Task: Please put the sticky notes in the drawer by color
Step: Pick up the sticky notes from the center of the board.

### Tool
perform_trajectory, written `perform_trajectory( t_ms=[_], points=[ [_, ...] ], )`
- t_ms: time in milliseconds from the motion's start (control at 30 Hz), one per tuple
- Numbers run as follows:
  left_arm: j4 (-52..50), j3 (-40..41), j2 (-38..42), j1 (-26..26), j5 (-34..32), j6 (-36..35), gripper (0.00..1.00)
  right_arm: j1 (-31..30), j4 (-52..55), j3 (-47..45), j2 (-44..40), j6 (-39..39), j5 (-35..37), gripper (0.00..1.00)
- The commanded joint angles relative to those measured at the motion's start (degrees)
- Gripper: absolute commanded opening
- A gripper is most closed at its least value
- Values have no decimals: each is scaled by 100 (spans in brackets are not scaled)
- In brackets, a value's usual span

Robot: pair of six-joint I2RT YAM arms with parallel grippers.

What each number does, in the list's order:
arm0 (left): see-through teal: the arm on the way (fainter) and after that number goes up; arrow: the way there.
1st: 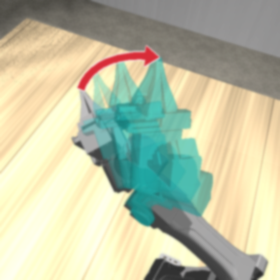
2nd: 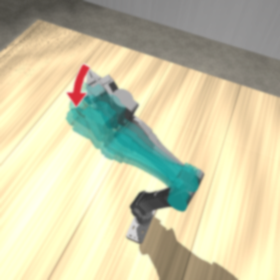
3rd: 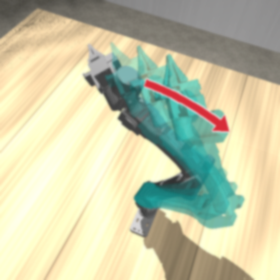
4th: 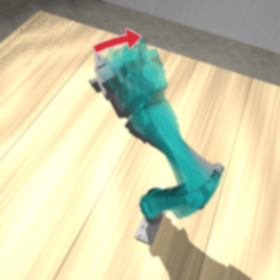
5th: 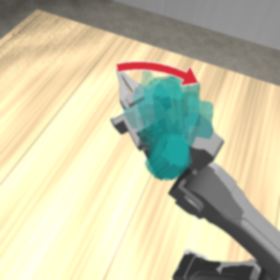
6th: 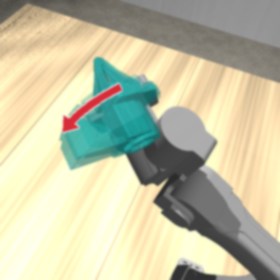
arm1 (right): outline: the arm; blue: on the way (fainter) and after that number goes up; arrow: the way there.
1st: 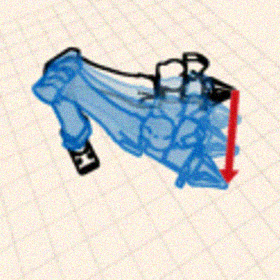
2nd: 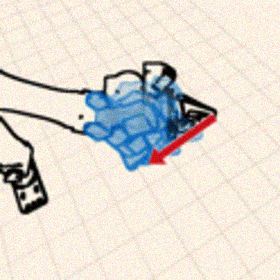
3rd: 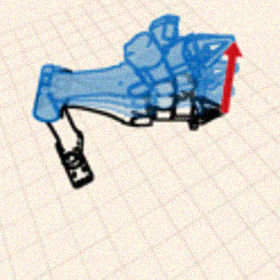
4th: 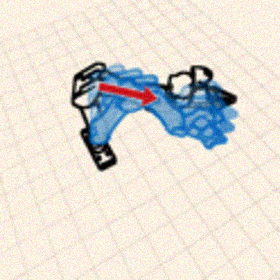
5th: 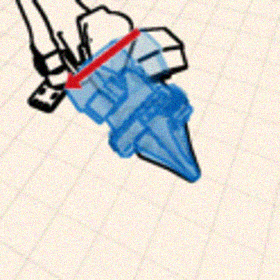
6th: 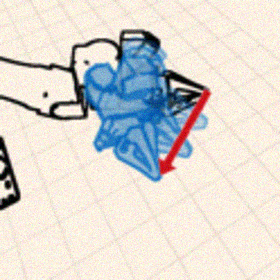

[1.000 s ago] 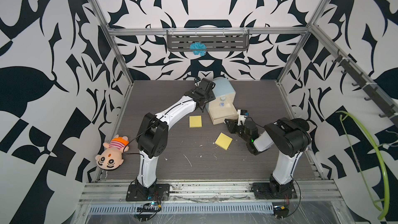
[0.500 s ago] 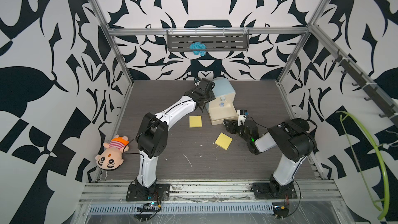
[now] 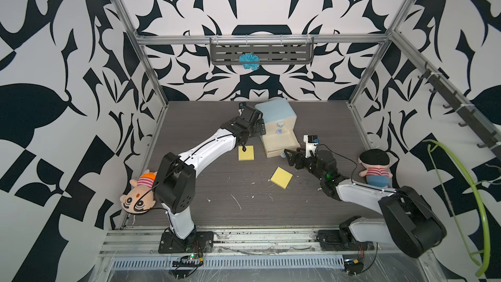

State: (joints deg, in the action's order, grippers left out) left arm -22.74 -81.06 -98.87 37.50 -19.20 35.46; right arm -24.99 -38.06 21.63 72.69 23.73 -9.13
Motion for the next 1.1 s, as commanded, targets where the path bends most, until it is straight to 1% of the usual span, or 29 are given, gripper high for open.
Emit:
perform_trajectory(
  t_ms=[0,100,233,300,633,867,1067],
  points=[
    [-440,364,383,-31,-379,-394,99,-182,971,357,-428,-536,-6,84],
    [-787,562,373,-27,-278,-469,99,-291,1337,489,-647,-764,26,84],
    [-1452,393,-123,23,-128,-401,99,-318,1449,495,-712,-828,52,84],
    [-1556,305,-394,47,-4,-430,99,-330,1427,479,-690,-811,54,84],
    [-1240,-137,-1322,4,521,-517,99,-409,1420,421,-533,-886,49,85],
    [-1260,-437,-1761,3,466,-469,99,-441,1328,386,-360,-910,9,85],
    [-1335,-404,-1959,-56,332,-479,99,-445,1337,338,-369,-918,64,86]
  ],
)
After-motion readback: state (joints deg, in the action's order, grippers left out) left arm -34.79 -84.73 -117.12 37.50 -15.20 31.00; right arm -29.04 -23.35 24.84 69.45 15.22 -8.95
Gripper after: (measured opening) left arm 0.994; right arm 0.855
